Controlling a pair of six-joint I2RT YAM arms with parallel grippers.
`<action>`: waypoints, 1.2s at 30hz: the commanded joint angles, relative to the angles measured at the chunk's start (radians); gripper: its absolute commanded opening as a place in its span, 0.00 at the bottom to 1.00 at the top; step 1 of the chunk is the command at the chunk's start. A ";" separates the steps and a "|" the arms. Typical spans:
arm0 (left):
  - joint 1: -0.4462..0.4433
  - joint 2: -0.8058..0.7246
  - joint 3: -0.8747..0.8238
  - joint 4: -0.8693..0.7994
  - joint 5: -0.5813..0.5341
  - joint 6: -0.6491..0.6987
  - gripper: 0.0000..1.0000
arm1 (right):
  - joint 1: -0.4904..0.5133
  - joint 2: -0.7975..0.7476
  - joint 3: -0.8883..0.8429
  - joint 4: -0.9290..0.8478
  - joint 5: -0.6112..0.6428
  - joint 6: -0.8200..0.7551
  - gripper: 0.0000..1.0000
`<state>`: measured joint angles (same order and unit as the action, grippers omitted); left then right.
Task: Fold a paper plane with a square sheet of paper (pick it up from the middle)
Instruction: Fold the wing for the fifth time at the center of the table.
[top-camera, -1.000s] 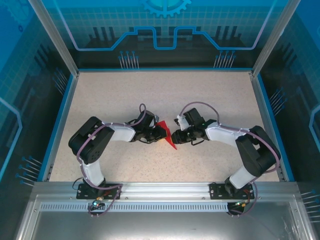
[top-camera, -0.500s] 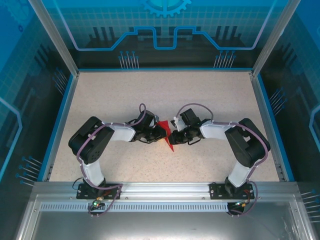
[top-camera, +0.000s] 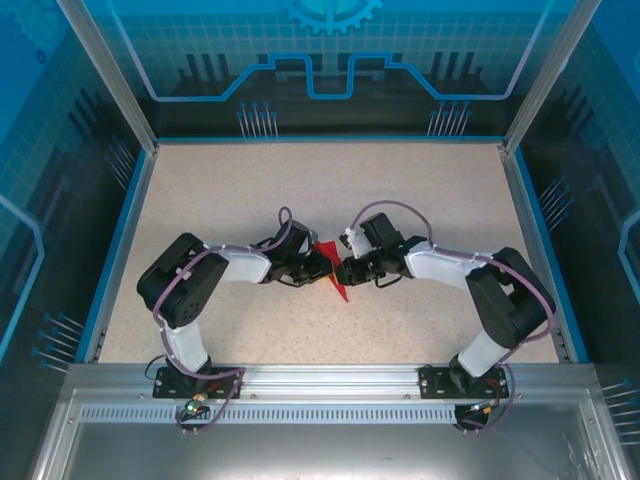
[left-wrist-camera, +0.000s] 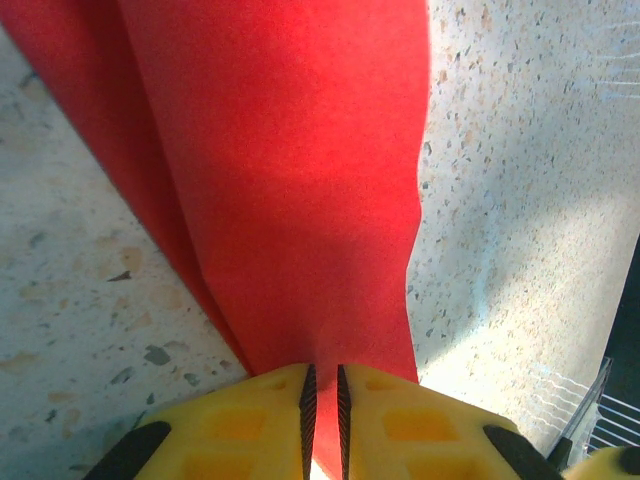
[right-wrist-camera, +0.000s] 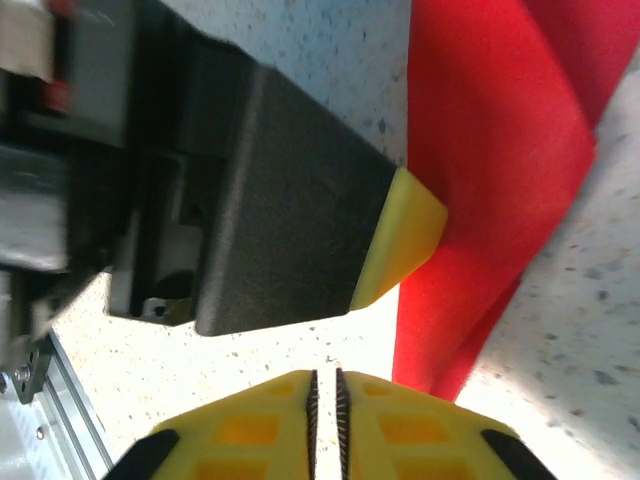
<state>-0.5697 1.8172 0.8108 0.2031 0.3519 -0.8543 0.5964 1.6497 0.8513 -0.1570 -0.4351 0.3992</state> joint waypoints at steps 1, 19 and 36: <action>0.003 0.037 -0.001 -0.099 -0.065 0.024 0.17 | 0.013 0.054 0.017 0.009 -0.050 0.010 0.11; 0.003 0.039 0.012 -0.149 -0.092 0.024 0.16 | 0.014 0.117 0.008 -0.047 -0.001 0.009 0.07; 0.002 0.049 0.031 -0.197 -0.117 0.021 0.16 | 0.017 0.078 0.012 -0.067 -0.040 -0.008 0.08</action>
<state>-0.5735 1.8206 0.8490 0.1200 0.3256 -0.8543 0.6018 1.7634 0.8715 -0.1864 -0.4316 0.3992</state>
